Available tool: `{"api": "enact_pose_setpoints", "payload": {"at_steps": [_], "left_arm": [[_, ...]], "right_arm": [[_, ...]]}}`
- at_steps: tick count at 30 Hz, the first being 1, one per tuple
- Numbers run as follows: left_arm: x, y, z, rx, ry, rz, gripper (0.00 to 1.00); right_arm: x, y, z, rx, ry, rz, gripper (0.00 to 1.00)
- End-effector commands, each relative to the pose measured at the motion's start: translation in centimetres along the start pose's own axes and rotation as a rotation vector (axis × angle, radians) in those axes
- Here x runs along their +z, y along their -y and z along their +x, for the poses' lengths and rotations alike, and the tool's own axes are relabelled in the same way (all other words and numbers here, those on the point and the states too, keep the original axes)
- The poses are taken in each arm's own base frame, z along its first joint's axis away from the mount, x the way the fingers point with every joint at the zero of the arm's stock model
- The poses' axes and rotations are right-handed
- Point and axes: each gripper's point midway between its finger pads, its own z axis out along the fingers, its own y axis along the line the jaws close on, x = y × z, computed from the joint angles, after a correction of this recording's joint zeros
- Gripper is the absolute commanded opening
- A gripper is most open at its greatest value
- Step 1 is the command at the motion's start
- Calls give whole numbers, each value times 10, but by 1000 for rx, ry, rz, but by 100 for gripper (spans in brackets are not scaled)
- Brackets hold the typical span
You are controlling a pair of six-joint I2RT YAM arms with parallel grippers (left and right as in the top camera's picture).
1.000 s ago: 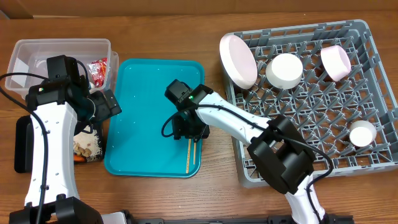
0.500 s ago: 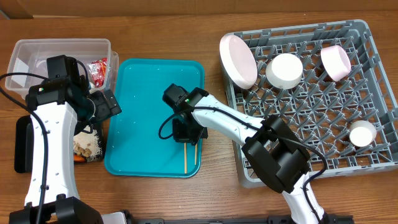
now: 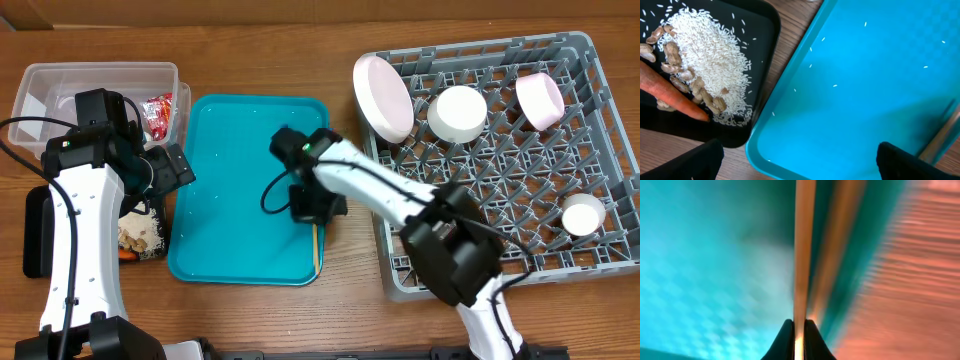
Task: Sort waste into correct bins and load items into the dishwasher
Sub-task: 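Carry the chopstick right and place it in the rack's left side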
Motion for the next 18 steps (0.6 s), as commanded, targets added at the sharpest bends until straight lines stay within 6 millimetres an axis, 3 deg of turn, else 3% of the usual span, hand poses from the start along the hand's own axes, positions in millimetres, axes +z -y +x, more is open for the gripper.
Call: {"api": "enact_pose_setpoints", "payload": {"at_steps": [1,2,3,4,8,11,18], "left_arm": [[2,-1,-1,17,-2,-10,100],[2,-1,-1,17,-2,-11,100],[2,-1,-2,17,0,-10,100],[2,-1,-2,17,0,-10,100],[2,-1,-2,17,1,-10,100],[2,-1,-2,17,1,-10,100],[2,-1,-2,17,3,-13,100]], "right_arm": [[-106,2,-14,-114,208,-108,4],[-124,14,-9,-131,225,-106,4],[-143,38,0,-126,233,-66,4],[-149,55,6,-116,224,-30,4],[-147,115,29,-108,89,117,4],[-136,135,30,-82,64,187,4],[-98,154,21,-42,46,202,4]]}}
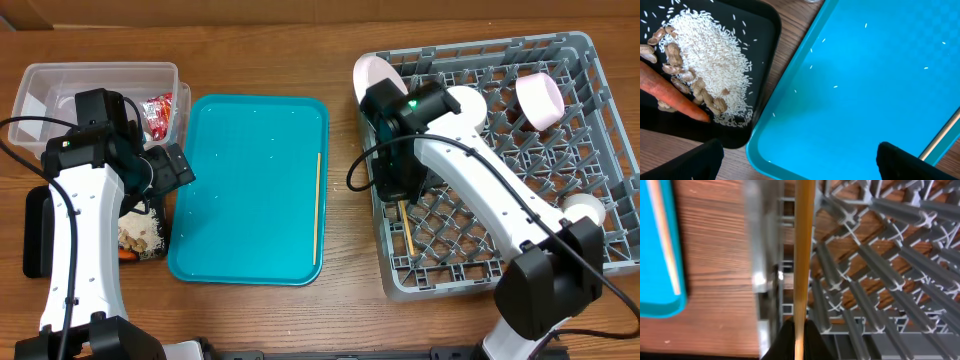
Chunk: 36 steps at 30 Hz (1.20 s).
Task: Sort waste into correct bins and load items into the dishwasher
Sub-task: 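Carry the chopstick right and place it in the rack's left side, then return the right gripper to the teal tray and grasp the second chopstick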
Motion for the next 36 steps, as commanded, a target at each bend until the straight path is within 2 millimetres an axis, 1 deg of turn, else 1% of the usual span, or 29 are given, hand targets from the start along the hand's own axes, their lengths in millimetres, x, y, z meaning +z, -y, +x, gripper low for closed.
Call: {"api": "enact_pose_setpoints", "payload": {"at_steps": [1,5,11,12,13,15,16,18,20,23,24,25,26,27,28,29,30,31,32,34,36], "left_arm": [[2,-1,-1,17,-1,-10,100],[2,-1,-2,17,2,-10,100],[2,-1,-2,17,1,-10,100],[2,-1,-2,17,1,-10,100],[2,-1,-2,17,2,-10,100],[2,-1,-2,17,1,-10,100],[2,-1,-2,17,1,-10,100],[2,-1,-2,17,1,-10,100],[2,-1,-2,17,1,-10,100],[2,-1,-2,17,2,-10,100],[2,-1,-2,17,2,-10,100],[2,-1,-2,17,2,-10,100],[2,-1,-2,17,2,-10,100],[2,-1,-2,17,2,-10,100],[2,-1,-2,17,2,-10,100],[2,-1,-2,17,2,-10,100],[2,-1,-2,17,2,-10,100],[2,-1,-2,17,2,-10,100],[2,-1,-2,17,2,-10,100],[2,-1,-2,17,2,-10,100],[2,-1,-2,17,2,-10,100]], "right_arm": [[21,9,0,0,-16,31,4],[37,9,1,-1,-22,33,4],[39,9,-1,-3,-16,31,6],[39,9,-1,-3,-17,31,18],[39,9,0,-4,-20,32,27],[39,9,1,-4,-24,33,37],[39,10,2,-3,-30,35,40],[37,11,5,0,-38,39,41],[32,11,6,5,-31,36,41],[8,7,-2,17,40,11,41],[-12,1,-10,28,109,-27,41],[-23,-6,-15,23,145,-61,41],[-36,-16,-20,12,192,-112,41],[-51,-31,-26,-6,245,-185,42],[-62,-46,-31,-28,285,-250,44],[-67,-54,-34,-41,305,-281,47],[-73,-69,-38,-71,338,-330,49],[-74,-74,-39,-81,348,-341,50],[-73,-83,-42,-100,362,-348,52],[-65,-98,-43,-131,362,-353,54],[-44,-116,-43,-141,324,-344,54]]}}
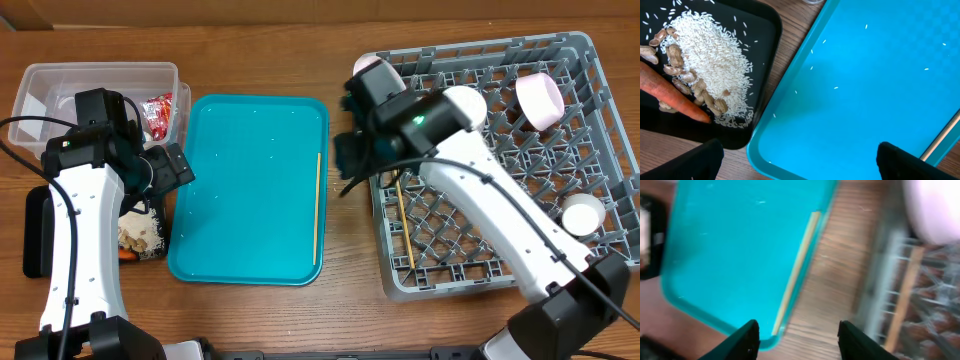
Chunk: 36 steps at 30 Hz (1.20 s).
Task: Sort waste into correct bins and load items into the dishwasher
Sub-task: 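Return the right gripper to the teal tray and grasp the second chopstick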
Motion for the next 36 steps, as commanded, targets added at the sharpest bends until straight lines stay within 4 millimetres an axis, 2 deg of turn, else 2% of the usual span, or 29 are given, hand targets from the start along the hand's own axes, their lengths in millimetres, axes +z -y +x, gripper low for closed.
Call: {"api": "enact_pose_setpoints", "payload": {"at_steps": [1,2,3,8,14,27,36], "left_arm": [[2,0,-1,17,-2,-7,100],[2,0,-1,17,-2,-7,100],[2,0,-1,17,-2,-7,100],[2,0,-1,17,-2,-7,100],[2,0,-1,17,-2,-7,100],[2,0,-2,17,2,-6,100],[2,0,-2,17,2,-6,100]], "right_arm": [[39,-21,16,-1,-89,-23,54],[50,-23,20,2,-109,-19,54],[72,-28,27,15,-146,-8,54],[122,-33,38,12,-210,21,54],[164,-19,51,58,-268,99,54],[194,-8,69,69,-343,132,54],[193,-10,74,75,-367,120,53]]}}
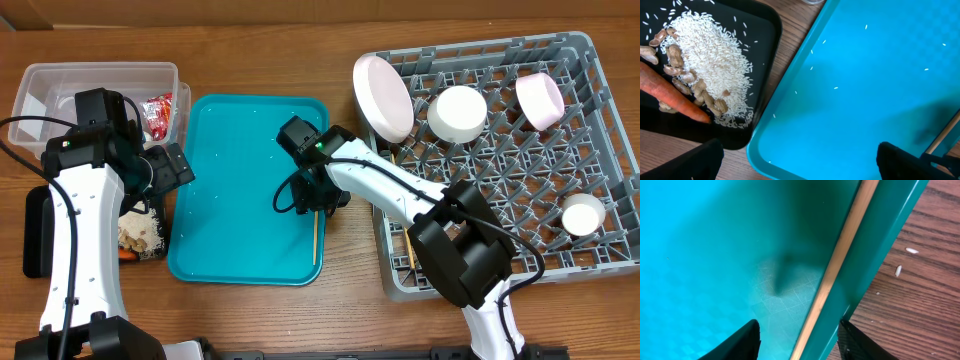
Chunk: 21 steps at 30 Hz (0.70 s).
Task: Sort waste into correct bins and load items into the dishwasher
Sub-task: 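Return the right gripper to the teal tray and grasp the second chopstick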
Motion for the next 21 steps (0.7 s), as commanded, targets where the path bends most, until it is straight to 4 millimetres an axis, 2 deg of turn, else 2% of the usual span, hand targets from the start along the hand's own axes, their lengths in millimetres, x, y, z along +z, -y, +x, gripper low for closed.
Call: {"api": "enact_pose_setpoints", "payload": {"at_steps": [1,6,10,16,20,21], "left_arm": [[2,0,-2,17,1,-6,100],[2,0,-2,17,1,-6,100],[2,0,-2,17,1,-6,100],[2,0,-2,17,1,-6,100],[2,0,-2,17,1,-6,100],[2,0,-2,17,1,-6,100]], "right_arm": [[24,5,13,12,-77,20,52],[3,3,3,7,-31,36,52],[-15,-6,-8,-1,18,10,52],[-16,-5,-9,0,23,13,52],[-17,6,-12,37,47,77,52],[-18,16,-13,74,62,127,52]]}}
